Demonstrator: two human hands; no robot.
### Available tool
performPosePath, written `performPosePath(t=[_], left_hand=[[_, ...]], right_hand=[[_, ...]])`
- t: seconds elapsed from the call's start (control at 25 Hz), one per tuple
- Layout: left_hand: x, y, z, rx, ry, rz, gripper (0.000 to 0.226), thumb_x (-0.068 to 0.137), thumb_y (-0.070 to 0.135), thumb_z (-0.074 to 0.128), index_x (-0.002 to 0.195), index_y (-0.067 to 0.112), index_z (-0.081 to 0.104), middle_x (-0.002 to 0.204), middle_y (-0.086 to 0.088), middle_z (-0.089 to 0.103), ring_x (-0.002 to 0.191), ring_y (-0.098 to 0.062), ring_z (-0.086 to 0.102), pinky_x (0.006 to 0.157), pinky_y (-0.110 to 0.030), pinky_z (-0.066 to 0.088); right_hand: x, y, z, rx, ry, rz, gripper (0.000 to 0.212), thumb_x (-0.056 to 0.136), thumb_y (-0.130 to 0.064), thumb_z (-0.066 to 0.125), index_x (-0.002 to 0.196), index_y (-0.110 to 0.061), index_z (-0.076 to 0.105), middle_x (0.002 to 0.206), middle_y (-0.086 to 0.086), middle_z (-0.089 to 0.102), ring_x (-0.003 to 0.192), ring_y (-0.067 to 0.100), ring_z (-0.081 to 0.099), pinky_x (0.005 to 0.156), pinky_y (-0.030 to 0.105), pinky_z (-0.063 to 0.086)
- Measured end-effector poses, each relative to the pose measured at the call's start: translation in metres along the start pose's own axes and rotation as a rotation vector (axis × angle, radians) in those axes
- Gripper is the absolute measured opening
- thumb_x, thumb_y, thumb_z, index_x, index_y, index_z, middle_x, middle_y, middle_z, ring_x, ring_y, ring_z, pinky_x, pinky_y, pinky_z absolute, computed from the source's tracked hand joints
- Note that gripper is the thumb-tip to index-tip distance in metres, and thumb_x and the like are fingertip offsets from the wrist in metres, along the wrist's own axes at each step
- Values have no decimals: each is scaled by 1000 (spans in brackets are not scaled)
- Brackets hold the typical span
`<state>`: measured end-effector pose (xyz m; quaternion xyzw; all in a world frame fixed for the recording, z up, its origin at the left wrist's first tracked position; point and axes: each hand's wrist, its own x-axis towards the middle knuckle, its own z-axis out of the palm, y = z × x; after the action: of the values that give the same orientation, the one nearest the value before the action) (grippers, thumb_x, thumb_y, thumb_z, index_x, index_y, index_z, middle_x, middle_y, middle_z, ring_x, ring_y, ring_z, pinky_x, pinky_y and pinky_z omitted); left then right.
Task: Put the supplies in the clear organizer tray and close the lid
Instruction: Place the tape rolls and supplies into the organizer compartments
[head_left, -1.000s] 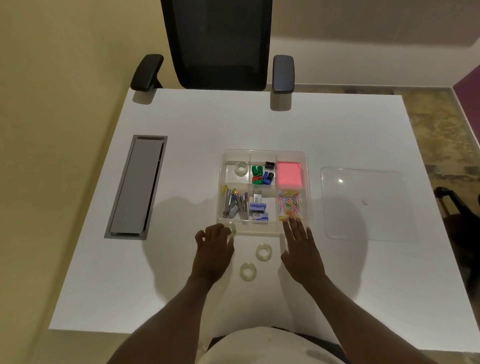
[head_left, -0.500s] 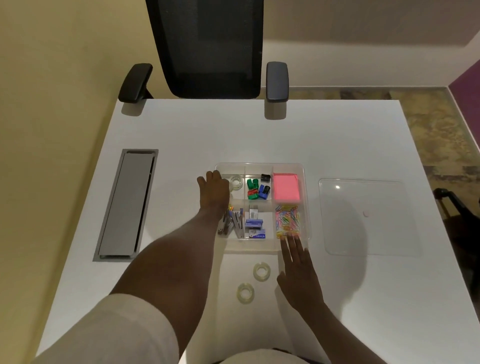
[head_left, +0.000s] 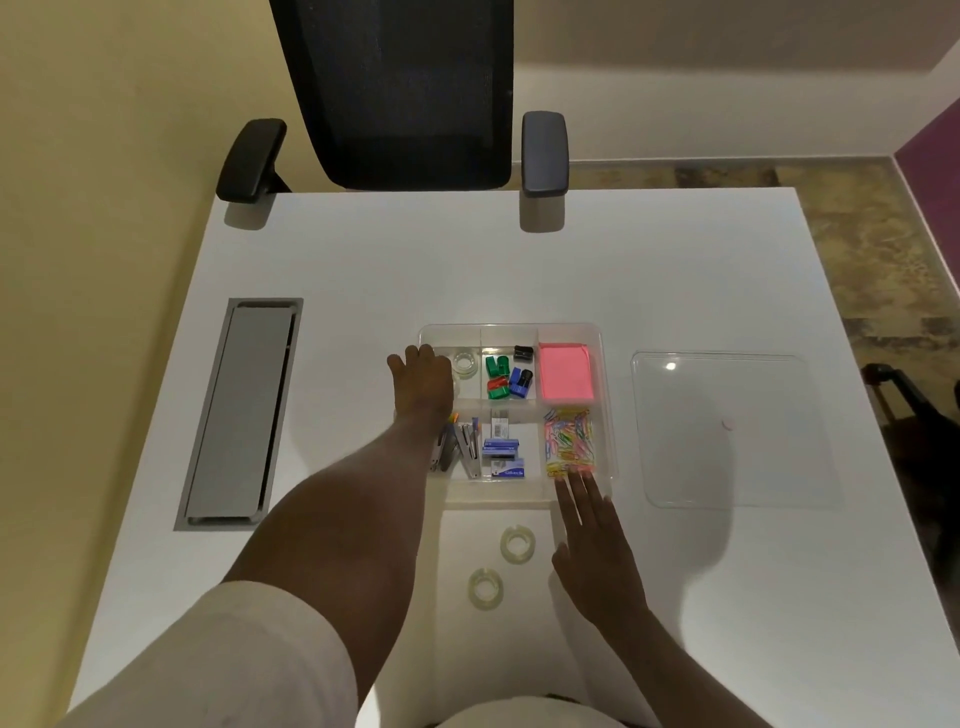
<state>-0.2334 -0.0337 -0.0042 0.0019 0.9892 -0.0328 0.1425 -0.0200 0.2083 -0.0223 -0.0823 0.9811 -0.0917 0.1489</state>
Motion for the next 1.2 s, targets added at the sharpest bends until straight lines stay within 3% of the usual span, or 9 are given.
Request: performPosePath(t=[0.32, 0.52, 0.76, 1.0, 1.2], left_hand=[[-92, -7, 7, -66, 243, -66, 32, 98, 15, 36, 115, 11, 62, 103, -11, 62, 98, -33, 58, 90, -46, 43], [-165, -5, 34, -39, 328, -64, 29, 100, 15, 43, 113, 12, 68, 96, -9, 65, 88, -30, 62, 80, -43, 49], [-241, 15, 93, -235, 99, -42, 33, 104, 28, 41, 134, 22, 55, 127, -1, 59, 117, -25, 56, 102, -44, 39], [-283, 40, 135, -314, 2, 41, 26, 104, 31, 45, 124, 26, 61, 127, 3, 56, 117, -21, 53, 105, -42, 34], [-286, 47, 144, -344, -30, 47, 29, 100, 32, 57, 128, 26, 58, 130, 2, 56, 121, -22, 53, 106, -43, 34]], right_hand=[[2, 2, -12, -28, -79, -30, 86, 92, -23, 55, 161, -12, 5, 170, 11, 3, 158, 28, -1, 128, 48, 12], [-1, 0, -22, -66, -24, -87, 79, 92, -22, 60, 159, -8, 21, 167, 17, 17, 156, 33, 14, 127, 51, 14], [-24, -13, -2, -124, 48, -209, 52, 91, -22, 66, 138, -4, 55, 146, 19, 54, 134, 35, 52, 115, 47, 40], [-27, -22, 28, -99, -81, -221, 43, 92, -22, 59, 134, -13, 54, 139, 9, 55, 122, 30, 57, 108, 42, 41], [-15, -33, 40, -89, -72, -206, 38, 87, -18, 66, 125, -15, 60, 125, 9, 60, 108, 29, 60, 94, 41, 49]])
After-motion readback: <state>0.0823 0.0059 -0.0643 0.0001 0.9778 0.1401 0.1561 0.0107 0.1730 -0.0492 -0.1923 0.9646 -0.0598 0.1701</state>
